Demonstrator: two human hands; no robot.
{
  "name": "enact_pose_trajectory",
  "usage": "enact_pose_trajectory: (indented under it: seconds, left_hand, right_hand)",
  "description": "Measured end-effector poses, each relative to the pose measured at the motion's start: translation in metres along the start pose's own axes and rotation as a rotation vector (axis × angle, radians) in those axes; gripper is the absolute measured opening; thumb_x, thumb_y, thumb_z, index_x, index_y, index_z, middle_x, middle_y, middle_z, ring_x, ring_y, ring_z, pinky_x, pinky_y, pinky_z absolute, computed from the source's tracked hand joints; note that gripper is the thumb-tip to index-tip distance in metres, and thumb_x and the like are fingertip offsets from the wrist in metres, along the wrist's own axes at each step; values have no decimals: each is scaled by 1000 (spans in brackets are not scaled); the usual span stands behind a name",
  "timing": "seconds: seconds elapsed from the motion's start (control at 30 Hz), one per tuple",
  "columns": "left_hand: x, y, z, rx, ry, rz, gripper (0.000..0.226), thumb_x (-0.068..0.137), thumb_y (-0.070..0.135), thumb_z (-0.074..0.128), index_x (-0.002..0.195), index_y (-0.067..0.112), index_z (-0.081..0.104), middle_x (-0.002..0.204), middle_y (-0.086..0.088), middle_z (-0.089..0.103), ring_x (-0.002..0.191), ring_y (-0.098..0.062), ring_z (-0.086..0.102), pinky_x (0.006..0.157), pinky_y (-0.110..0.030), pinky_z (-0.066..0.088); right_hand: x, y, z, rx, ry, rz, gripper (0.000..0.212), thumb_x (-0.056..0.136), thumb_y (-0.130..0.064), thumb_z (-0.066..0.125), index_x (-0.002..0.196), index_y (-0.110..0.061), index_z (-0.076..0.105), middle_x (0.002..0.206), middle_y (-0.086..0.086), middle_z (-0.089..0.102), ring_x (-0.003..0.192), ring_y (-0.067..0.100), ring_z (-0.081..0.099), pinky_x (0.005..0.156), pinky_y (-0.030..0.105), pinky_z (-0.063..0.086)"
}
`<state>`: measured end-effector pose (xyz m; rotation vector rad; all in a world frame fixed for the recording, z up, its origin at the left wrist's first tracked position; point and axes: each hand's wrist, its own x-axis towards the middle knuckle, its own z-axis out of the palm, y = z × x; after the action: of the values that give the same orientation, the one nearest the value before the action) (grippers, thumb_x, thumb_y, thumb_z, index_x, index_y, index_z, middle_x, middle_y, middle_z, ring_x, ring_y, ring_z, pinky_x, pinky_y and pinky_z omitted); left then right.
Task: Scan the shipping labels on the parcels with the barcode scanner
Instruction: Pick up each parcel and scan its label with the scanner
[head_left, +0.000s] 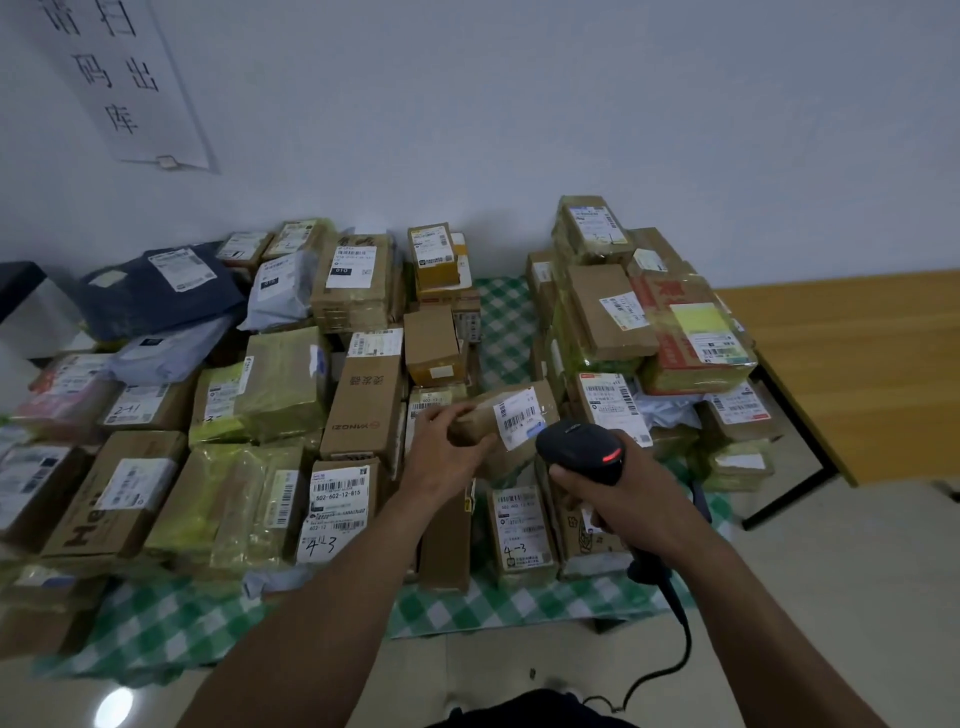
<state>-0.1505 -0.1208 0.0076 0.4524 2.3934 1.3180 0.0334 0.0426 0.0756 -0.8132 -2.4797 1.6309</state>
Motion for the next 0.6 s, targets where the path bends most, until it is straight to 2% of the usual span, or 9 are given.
enact_pose_trajectory:
  seconds: [0.13,0.23,0.37,0.5,0.6]
  left_hand:
    - [3,-5,7,17,-26,-1,59,86,32,83,140,31,59,149,-1,33,134,-21,42,101,-31,49]
    - [4,-7,9,19,-27,1,59,86,30,83,139,30,59,149,-1,33,131,-18,42,102,-30,47]
    - [7,-10,9,31,-33,9,61,84,34,85,139,31,59,149,-1,32,135,-22,43,104,-33,50]
    - [8,-12,8,39,-19,14,60,83,32,85,138,33,60,149,-1,32,134,-22,43,103,-31,49]
    - [6,-12,8,35,-18,12,60,83,33,85,137,34,60,150,-1,32,136,-24,43,104,-33,50]
  right_hand:
    - [-4,7,-4,23,-34,62,46,84,-50,82,122,-33,65,91,-5,78,69,3,72,58,21,51]
    - [-9,4,-7,49,-53,49,28,90,-38,80,115,-31,68,83,5,77,65,12,71,54,25,53]
    - [-13,-1,-9,44,-73,41,19,94,-32,76,112,-32,69,70,6,73,54,8,62,51,21,49]
    - [-15,-5,-10,60,-84,40,13,96,-29,75,107,-32,69,73,15,72,50,9,58,48,21,47]
    - [-14,-6,-9,67,-77,48,16,95,-30,75,109,-32,68,72,11,72,49,8,58,48,21,46]
